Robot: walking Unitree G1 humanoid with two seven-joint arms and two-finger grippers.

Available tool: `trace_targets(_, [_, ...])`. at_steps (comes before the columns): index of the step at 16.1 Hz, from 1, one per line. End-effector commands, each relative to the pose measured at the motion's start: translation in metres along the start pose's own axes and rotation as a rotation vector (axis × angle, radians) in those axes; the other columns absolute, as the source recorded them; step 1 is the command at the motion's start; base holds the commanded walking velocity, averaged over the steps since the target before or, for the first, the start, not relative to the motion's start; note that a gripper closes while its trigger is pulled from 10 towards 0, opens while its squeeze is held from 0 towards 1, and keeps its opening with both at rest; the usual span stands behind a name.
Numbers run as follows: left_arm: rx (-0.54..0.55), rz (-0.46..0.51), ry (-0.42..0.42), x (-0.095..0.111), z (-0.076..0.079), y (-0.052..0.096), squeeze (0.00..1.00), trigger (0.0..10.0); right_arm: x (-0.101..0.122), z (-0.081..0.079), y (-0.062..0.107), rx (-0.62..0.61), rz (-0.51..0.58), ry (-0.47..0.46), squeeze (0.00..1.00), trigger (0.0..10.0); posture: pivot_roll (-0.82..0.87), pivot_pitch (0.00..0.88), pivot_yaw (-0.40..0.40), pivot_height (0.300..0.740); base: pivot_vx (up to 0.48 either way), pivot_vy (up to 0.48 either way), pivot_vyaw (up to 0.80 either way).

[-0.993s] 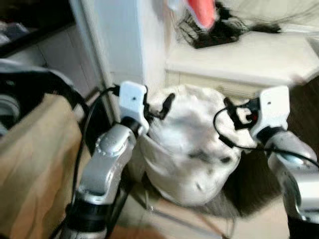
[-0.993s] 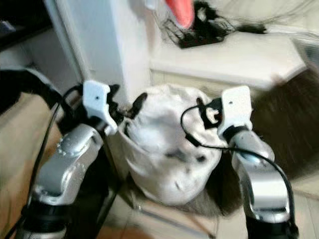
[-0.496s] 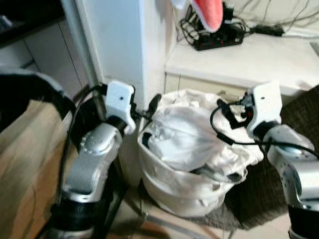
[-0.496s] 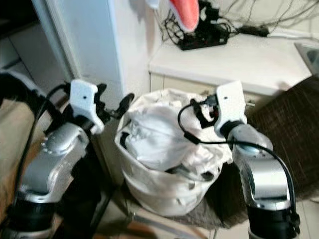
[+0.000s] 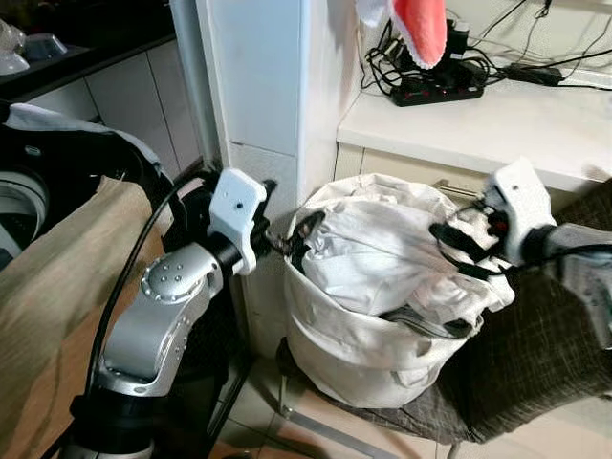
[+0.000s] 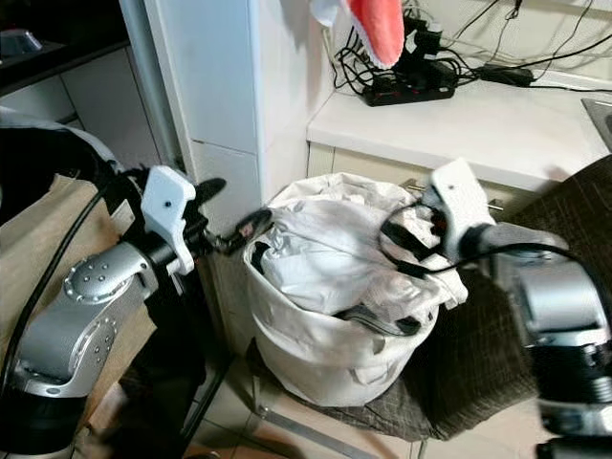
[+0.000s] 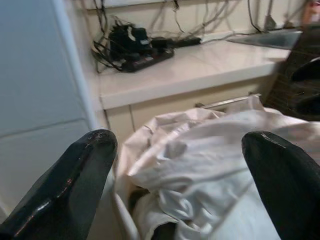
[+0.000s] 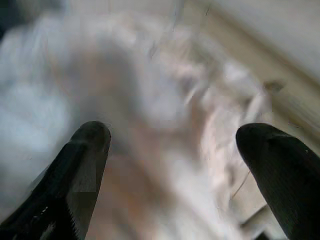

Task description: Clothes washing

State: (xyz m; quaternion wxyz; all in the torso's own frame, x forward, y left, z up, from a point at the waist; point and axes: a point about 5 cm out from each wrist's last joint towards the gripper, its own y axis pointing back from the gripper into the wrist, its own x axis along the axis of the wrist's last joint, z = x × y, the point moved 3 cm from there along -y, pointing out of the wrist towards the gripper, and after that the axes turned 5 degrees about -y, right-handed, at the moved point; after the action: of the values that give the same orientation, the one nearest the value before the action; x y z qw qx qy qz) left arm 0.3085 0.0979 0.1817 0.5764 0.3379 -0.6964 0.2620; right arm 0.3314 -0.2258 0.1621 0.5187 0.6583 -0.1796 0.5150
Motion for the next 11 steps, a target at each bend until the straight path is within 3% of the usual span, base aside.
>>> trace_targets(1, [-0.032,0.006,-0.006,0.005,0.004,-0.001,0.0,10.0,-0.003,-0.002,-0.002,0.067,-0.038,0.033,1.0,10.0,-0.02,0.0,0.001,0.74,0.0,0.0,0.0])
trace_targets(3, [-0.072,-0.01,-0.015,0.004,0.007,0.001,0.0,10.0,-0.006,0.01,-0.006,0.066,-0.095,0.07,1.0,10.0,-0.02,0.0,0.007,0.74,0.0,0.0,0.0])
trace_targets(4, [-0.11,-0.021,-0.001,0.004,0.011,0.002,0.0,10.0,-0.006,0.011,-0.01,0.101,-0.102,0.041,1.0,10.0,-0.02,0.0,0.011,0.74,0.0,0.0,0.0])
trace_targets(7, [-0.274,-0.051,0.032,0.002,0.031,0.009,0.0,10.0,-0.017,0.021,-0.04,0.028,-0.115,0.121,1.0,10.0,-0.02,0.0,0.019,0.74,0.0,0.0,0.0])
trace_targets(8, [-0.294,-0.067,0.021,0.0,0.033,0.01,0.0,10.0,-0.021,0.023,-0.052,-0.025,-0.118,0.158,0.0,10.0,-0.01,0.0,0.024,0.74,0.0,0.0,0.0])
trace_targets(10, [-0.299,-0.075,0.017,-0.001,0.033,0.011,0.0,10.0,-0.026,0.021,-0.062,-0.043,-0.125,0.154,0.0,10.0,0.0,0.0,0.024,0.74,0.0,0.0,0.0])
trace_targets(11, [-0.295,-0.077,0.017,0.001,0.031,0.012,0.0,10.0,-0.031,0.019,-0.07,-0.066,-0.099,0.066,0.0,10.0,0.01,0.0,0.018,0.74,0.0,0.0,0.0])
